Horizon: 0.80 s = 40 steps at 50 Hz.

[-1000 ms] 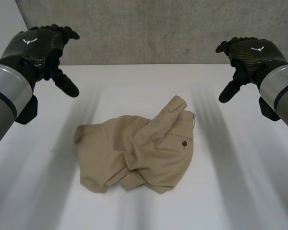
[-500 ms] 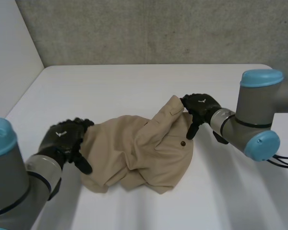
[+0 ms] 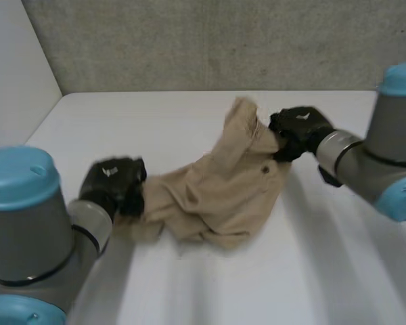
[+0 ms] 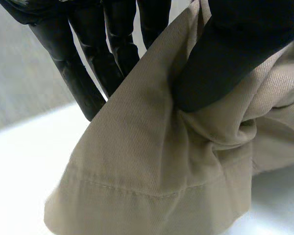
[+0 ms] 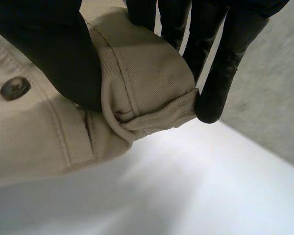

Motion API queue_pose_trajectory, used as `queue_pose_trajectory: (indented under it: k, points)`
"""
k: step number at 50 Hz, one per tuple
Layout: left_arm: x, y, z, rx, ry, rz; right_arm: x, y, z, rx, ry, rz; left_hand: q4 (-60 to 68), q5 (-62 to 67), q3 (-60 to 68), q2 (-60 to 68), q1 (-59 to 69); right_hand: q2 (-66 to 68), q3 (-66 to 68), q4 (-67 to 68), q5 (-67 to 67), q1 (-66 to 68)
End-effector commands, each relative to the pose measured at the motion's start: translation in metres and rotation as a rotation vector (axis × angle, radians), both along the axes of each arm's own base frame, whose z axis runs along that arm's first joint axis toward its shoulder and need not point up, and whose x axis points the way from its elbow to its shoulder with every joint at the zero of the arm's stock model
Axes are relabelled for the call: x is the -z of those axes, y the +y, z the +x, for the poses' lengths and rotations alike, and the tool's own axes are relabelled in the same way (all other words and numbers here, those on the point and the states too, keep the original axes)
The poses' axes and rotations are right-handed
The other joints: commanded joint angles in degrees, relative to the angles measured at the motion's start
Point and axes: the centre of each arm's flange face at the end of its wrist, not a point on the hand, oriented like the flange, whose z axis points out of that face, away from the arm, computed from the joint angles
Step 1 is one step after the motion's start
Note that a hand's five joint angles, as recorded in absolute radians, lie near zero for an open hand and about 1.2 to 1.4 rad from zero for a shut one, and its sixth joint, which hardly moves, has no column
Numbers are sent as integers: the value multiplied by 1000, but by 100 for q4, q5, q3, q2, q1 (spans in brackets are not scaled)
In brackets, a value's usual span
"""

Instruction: Fold the shorts.

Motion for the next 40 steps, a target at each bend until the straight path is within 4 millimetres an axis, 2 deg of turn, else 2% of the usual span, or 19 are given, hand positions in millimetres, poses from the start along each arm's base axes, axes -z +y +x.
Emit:
queue_pose_trajectory:
  k: [1,3,6,9,10,13,14,16,18,21,22,24,26,29,32,34,36,37,40]
  points:
    - [-71,3,7,-8,118,-190,-40,45,-37,-13,211,20,1188,1371,1262,1178,1660,1288,1501,1173,1676,2561]
    - [-85,3,10,-15,143,-232,-38,62,-46,-45,301,74,1188,1371,1262,1178,1660,1288,1501,1173,1676,2561]
    - [-92,-3,12,-17,156,-256,-30,83,-50,-104,365,168,1188,1371,1262,1178,1660,1288,1501,1173,1676,2561]
    - [-89,-8,8,12,156,-246,-25,90,-45,-108,302,227,1188,1371,1262,1178,1660,1288,1501,1173,1676,2561]
    - [-74,-16,1,39,137,-206,-25,92,-43,-105,270,242,1188,1371,1262,1178,1660,1288,1501,1173,1676,2561]
    - [-47,-33,-10,63,105,-140,-23,89,-36,-60,120,290,1188,1371,1262,1178,1660,1288,1501,1173,1676,2561]
    - [-29,-48,-17,60,83,-107,-21,86,-35,-46,81,299,1188,1371,1262,1178,1660,1288,1501,1173,1676,2561]
    - [-13,-60,-23,57,59,-82,-16,82,-33,-28,15,315,1188,1371,1262,1178,1660,1288,1501,1173,1676,2561]
    - [9,-78,-29,57,19,-62,5,74,-28,5,-56,372,807,989,880,797,1279,1288,1501,1173,1676,2561]
    - [22,-100,-31,43,-13,-97,24,65,-25,46,-111,408,0,182,73,-10,472,1288,1501,1173,1676,2561]
    - [26,-113,-34,43,-27,-145,28,63,-25,58,-130,422,-886,-704,-813,-896,-414,1288,1501,1173,1676,2561]
    - [28,-122,-38,43,-26,-204,34,61,-24,75,-151,439,-1866,-1684,-1793,-1876,-1394,1288,1501,1173,1676,2561]
    - [27,-132,-45,46,-18,-301,42,59,-24,112,-186,471,-3208,-3025,-3135,-3218,-2736,-1318,-1105,-1433,-930,-45]
    - [19,-139,-48,33,16,-404,44,55,-26,155,-198,466,-4774,-4591,-4701,-4784,-4302,-5712,-5499,-5827,-5324,-4439]
    - [19,-134,-49,41,22,-413,40,51,-29,182,-195,437,-5150,-4968,-5077,-5160,-4678,-5712,-5499,-5827,-5324,-4439]
    - [13,-121,-48,54,15,-405,28,52,-29,164,-186,379,-5319,-5136,-5245,-5329,-4847,-5712,-5499,-5827,-5324,-4439]
    - [-1,-111,-44,56,21,-416,15,54,-32,144,-158,309,-5370,-5187,-5296,-5380,-4898,-5712,-5499,-5827,-5324,-4439]
    - [-15,-100,-38,54,25,-422,5,58,-35,116,-97,237,-5370,-5187,-5297,-5380,-4898,-5712,-5499,-5827,-5324,-4439]
    - [-34,-77,-23,46,25,-409,-7,68,-40,55,80,78,-5353,-5171,-5280,-5363,-4881,-5712,-5499,-5827,-5324,-4439]
